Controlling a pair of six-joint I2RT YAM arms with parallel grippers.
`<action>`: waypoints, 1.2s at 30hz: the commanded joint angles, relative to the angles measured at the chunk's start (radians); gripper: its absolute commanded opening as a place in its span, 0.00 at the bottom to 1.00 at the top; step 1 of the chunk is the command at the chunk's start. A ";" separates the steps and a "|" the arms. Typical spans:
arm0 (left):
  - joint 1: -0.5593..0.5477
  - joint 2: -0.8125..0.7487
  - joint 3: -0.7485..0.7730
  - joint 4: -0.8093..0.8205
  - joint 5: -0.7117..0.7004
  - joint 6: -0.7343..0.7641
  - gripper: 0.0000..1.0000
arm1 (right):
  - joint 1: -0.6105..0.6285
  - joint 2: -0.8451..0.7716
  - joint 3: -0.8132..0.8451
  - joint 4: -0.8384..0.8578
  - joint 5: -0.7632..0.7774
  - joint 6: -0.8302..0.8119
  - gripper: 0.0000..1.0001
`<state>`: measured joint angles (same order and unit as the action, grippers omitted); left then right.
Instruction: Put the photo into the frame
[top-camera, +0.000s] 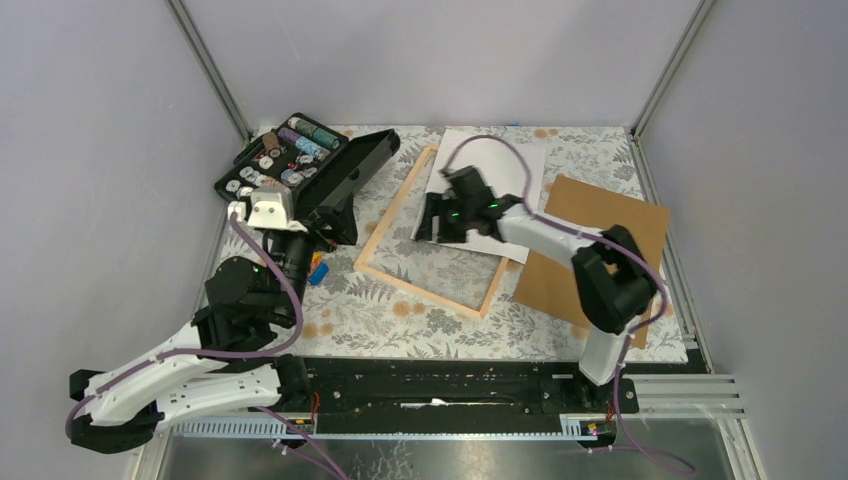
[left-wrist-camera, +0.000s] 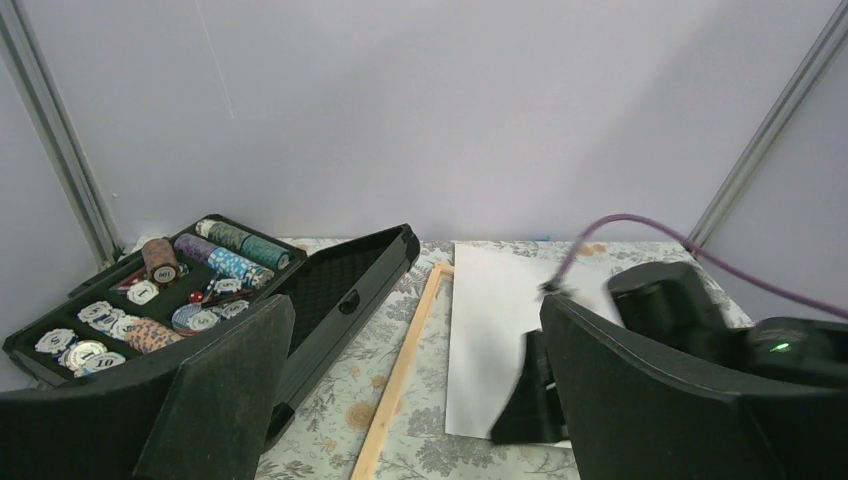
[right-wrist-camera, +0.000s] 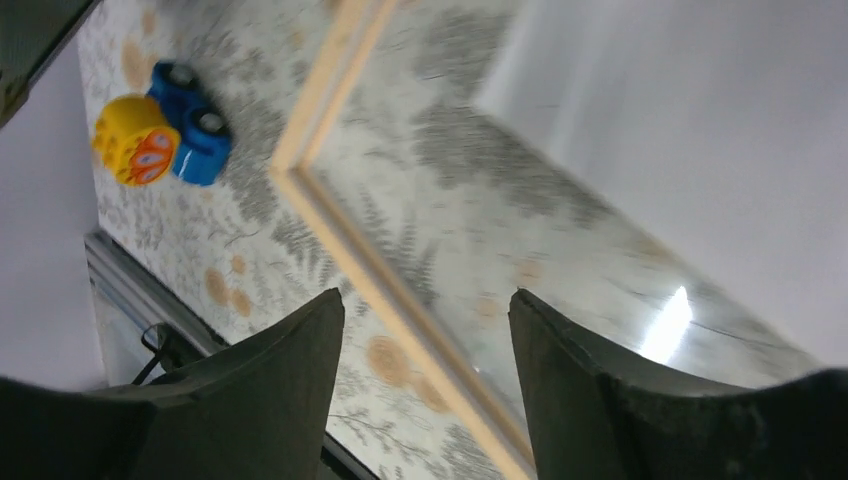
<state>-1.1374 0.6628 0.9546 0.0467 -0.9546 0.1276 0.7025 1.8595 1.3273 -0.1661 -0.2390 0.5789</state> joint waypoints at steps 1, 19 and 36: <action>0.005 0.007 -0.005 0.039 0.004 0.006 0.99 | -0.247 -0.190 -0.170 0.076 -0.103 0.004 0.74; 0.005 0.064 0.019 -0.022 0.056 -0.048 0.99 | -0.854 -0.020 -0.360 0.408 -0.431 0.049 0.95; 0.006 0.058 0.038 -0.045 0.087 -0.077 0.99 | -0.856 0.159 -0.393 0.799 -0.582 0.294 0.62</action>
<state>-1.1370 0.7330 0.9550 -0.0113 -0.8932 0.0708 -0.1555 2.0155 0.9356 0.5247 -0.7780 0.8223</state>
